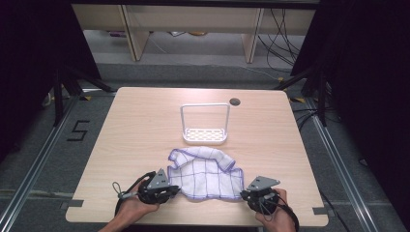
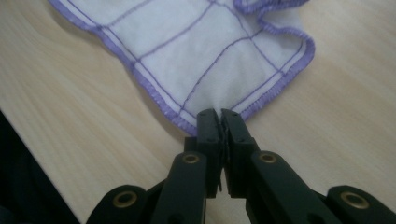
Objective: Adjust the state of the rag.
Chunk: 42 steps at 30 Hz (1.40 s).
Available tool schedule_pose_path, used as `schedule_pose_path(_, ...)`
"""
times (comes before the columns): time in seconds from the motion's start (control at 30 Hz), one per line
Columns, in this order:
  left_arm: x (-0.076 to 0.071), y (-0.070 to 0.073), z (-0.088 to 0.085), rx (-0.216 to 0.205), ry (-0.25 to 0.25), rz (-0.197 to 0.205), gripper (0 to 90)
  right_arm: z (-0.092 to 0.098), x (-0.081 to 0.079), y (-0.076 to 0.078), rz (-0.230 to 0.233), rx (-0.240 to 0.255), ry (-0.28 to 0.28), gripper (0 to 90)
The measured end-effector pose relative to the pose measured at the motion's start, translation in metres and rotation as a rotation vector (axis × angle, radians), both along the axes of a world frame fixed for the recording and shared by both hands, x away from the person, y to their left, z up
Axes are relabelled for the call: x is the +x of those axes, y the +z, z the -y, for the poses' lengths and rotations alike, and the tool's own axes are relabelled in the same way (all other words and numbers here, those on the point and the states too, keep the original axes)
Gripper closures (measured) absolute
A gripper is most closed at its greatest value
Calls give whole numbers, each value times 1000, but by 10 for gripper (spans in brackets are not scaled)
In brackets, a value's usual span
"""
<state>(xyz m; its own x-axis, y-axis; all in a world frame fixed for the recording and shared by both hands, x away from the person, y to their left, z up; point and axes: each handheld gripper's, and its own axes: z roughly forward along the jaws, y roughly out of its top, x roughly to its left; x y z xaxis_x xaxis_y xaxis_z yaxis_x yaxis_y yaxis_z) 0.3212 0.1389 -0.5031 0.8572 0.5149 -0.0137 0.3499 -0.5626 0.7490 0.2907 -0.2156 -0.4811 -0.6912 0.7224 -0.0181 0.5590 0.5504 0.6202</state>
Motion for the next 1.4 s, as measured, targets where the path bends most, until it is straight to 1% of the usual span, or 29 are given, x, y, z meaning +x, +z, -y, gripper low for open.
schedule_pose_path(0.03, -6, 5, -6, -28, 1, -10, 863, 2, -2, 4, 25, 15, 7, 875)
schedule_pose_path(0.13, -13, 10, -12, -37, -12, -2, 864, 5, -9, 12, 32, 34, 31, 875)
schedule_pose_path(0.17, -23, 11, -15, -67, -18, -31, 864, 5, -22, 15, 11, 66, 23, 874)
schedule_pose_path(0.27, -32, 8, -17, -67, -37, -52, 862, 3, -30, 14, -2, 65, 44, 874)
schedule_pose_path(0.3, -37, 3, -20, -58, -48, -75, 862, 0, -35, 8, -15, 72, 59, 869)
schedule_pose_path(0.33, -38, 1, -22, -41, -53, -83, 860, -1, -35, 5, -19, 66, 67, 863)
schedule_pose_path(0.4, -39, -2, -22, -46, -49, -95, 851, -2, -35, 4, -35, 65, 62, 831)
schedule_pose_path(0.43, -38, -3, -22, -39, -32, -108, 837, -5, -34, 2, -73, 58, 47, 711)
schedule_pose_path(0.47, -38, -3, -22, -39, -32, -108, 791, -5, -34, 2, -73, 58, 47, 711)
schedule_pose_path(0.5, -36, 0, -23, -75, -29, -118, 733, -5, -29, 7, -39, 52, 36, 620)
schedule_pose_path(0.57, -34, 2, -24, -85, -13, -122, 623, -8, -24, 14, 22, 52, 41, 607)
schedule_pose_path(0.6, -31, 5, -25, -106, -3, -126, 623, -8, -24, 14, 22, 52, 41, 607)
schedule_pose_path(0.63, -28, 8, -27, -139, 24, -118, 582, -12, -21, 18, 49, 48, 49, 608)
schedule_pose_path(0.7, -16, 16, -36, -157, 75, -96, 526, -30, -8, 26, 88, 35, 120, 629)
schedule_pose_path(0.73, -11, 17, -39, -178, 102, -90, 519, -36, -1, 26, 89, 31, 138, 635)
schedule_pose_path(0.8, -6, 18, -43, -176, 122, -83, 506, -43, 6, 24, 90, 29, 146, 644)
schedule_pose_path(0.83, 3, 18, -49, -176, 160, -83, 499, -56, 19, 16, 83, 35, 167, 652)
schedule_pose_path(0.87, 3, 18, -49, -176, 160, -83, 497, -56, 19, 16, 83, 35, 167, 652)
schedule_pose_path(0.93, 10, 14, -55, -174, 196, -88, 485, -65, 34, 6, 53, 15, 170, 666)
schedule_pose_path(1.0, 11, 12, -55, -185, 200, -91, 477, -66, 39, 3, 49, 5, 171, 667)
schedule_pose_path(1.03, 13, 11, -58, -163, 199, -93, 474, -66, 46, -2, 27, -10, 159, 667)
schedule_pose_path(1.07, 13, 11, -58, -163, 199, -93, 472, -65, 49, -3, 22, -14, 151, 666)
schedule_pose_path(1.13, 13, 10, -57, -166, 209, -96, 470, -65, 52, -7, 32, -12, 142, 665)
schedule_pose_path(1.17, 13, 11, -57, -164, 205, -99, 470, -65, 57, -9, 40, -29, 161, 659)
schedule_pose_path(1.23, 13, 11, -56, -171, 202, -95, 464, -64, 64, -14, -3, -23, 154, 652)
schedule_pose_path(1.27, 13, 11, -56, -171, 202, -95, 461, -64, 64, -14, -3, -23, 154, 652)
schedule_pose_path(1.3, 13, 12, -58, -146, 197, -96, 461, -62, 67, -15, -2, -16, 162, 657)
schedule_pose_path(1.33, 14, 10, -57, -161, 208, -94, 457, -62, 68, -16, -11, 6, 145, 667)
schedule_pose_path(1.4, 15, 10, -58, -158, 209, -97, 451, -60, 71, -16, -20, 8, 149, 698)
